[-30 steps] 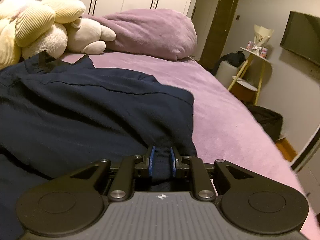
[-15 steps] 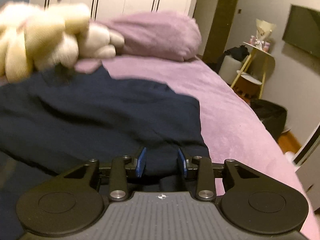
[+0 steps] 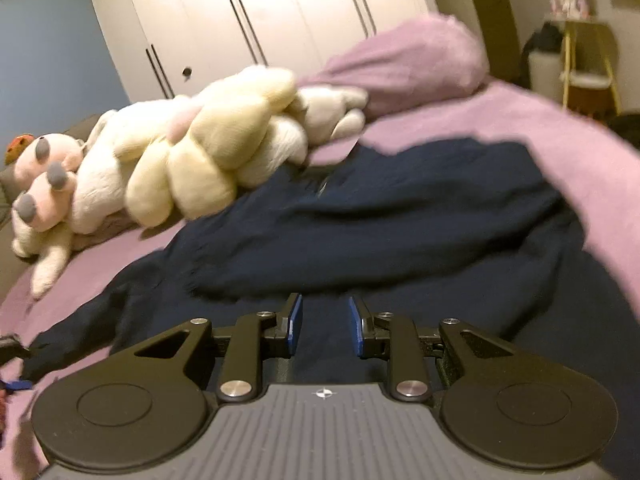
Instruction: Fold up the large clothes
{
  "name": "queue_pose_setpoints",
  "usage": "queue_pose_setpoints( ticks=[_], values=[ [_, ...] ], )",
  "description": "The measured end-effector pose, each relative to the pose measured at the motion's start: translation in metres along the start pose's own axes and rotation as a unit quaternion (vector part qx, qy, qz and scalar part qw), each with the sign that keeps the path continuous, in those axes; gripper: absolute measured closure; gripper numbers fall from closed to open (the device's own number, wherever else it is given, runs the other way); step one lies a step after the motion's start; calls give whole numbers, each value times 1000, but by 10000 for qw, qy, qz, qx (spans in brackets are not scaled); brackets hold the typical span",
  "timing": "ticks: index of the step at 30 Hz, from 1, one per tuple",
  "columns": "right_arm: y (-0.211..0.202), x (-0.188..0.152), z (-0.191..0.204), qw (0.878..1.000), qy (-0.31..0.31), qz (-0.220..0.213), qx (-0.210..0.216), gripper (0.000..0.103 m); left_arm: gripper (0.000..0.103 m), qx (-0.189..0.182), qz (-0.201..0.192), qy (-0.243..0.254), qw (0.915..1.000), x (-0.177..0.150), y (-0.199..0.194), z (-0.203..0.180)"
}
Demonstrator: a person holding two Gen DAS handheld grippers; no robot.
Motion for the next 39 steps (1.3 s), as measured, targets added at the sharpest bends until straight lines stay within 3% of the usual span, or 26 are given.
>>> queue_pose_setpoints(
  ticks=[3, 7, 8, 10, 12, 15, 18, 20, 22, 26, 27, 28, 29, 30, 31, 32, 34, 37, 39],
  values=[
    [3, -14, 3, 9993, 304, 235, -31, 78, 38, -172, -113, -760, 9969, 18, 12, 14],
    [2, -21, 6, 9987, 419, 281, -63, 78, 45, -231, -162, -1384, 9900, 31, 24, 24],
    [1, -22, 7, 9988, 392, 274, -69, 78, 49, -223, -158, -1331, 9907, 32, 25, 23],
    [-1, -26, 9, 9991, 296, 291, -90, 78, 77, -144, -126, -1012, 9947, 31, 28, 16],
    [-1, -30, 9, 9991, 255, 318, -138, 78, 88, -258, -76, -903, 9956, 28, 24, 11],
    [1, -35, 6, 9988, 298, 359, -171, 78, 91, -476, -221, -431, 9977, 32, 9, -10],
    [-1, -38, 1, 9988, 297, 347, -179, 78, 92, -1136, -296, 480, 9919, 28, -15, -72],
    [-2, -38, -1, 9989, 288, 334, -170, 78, 92, -1752, -192, 938, 9799, 12, -34, -126],
    [-3, -37, -4, 9990, 294, 304, -127, 78, 92, -2415, -67, 1400, 9602, -17, -56, -186],
    [-7, -35, -9, 9988, 413, 229, -106, 78, 89, -3525, 403, 2422, 9030, -112, -97, -292],
    [-9, -34, -10, 9987, 454, 200, -90, 78, 81, -3663, 500, 2700, 8891, -140, -103, -310],
    [-11, -33, -10, 9987, 471, 169, -70, 78, 56, -3757, 596, 2986, 8753, -167, -106, -323],
    [-13, -32, -12, 9988, 471, 143, -77, 78, 40, -3821, 746, 3296, 8601, -197, -106, -333],
    [-15, -30, -14, 9987, 479, 121, -88, 78, 24, -3778, 847, 3486, 8536, -219, -103, -336],
    [-16, -29, -17, 9986, 502, 107, -81, 78, 24, -3693, 965, 3624, 8502, -239, -99, -336],
    [-17, -29, -20, 9985, 536, 104, -99, 78, 24, -3602, 1114, 3674, 8502, -252, -94, -333],
    [-18, -26, -28, 9979, 618, 111, -137, 78, 24, -3397, 1325, 3615, 8581, -265, -85, -318],
    [-18, -22, -40, 9971, 727, 144, -163, 78, 24, -2801, 1161, 3766, 8754, -259, -70, -289],
    [-13, -20, -45, 9967, 765, 198, -173, 77, 24, -2421, 968, 3939, 8814, -241, -59, -275]
  ],
)
Point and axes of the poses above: each gripper's, at about its wrist camera, not at the fingertips, and y roughly the way its jaws point, z to its left, x to its top, the point moved 9 cm from there along y, roughly the way its jaws point, and after that the axes turned 7 degrees about -z, right-handed, at the moved point
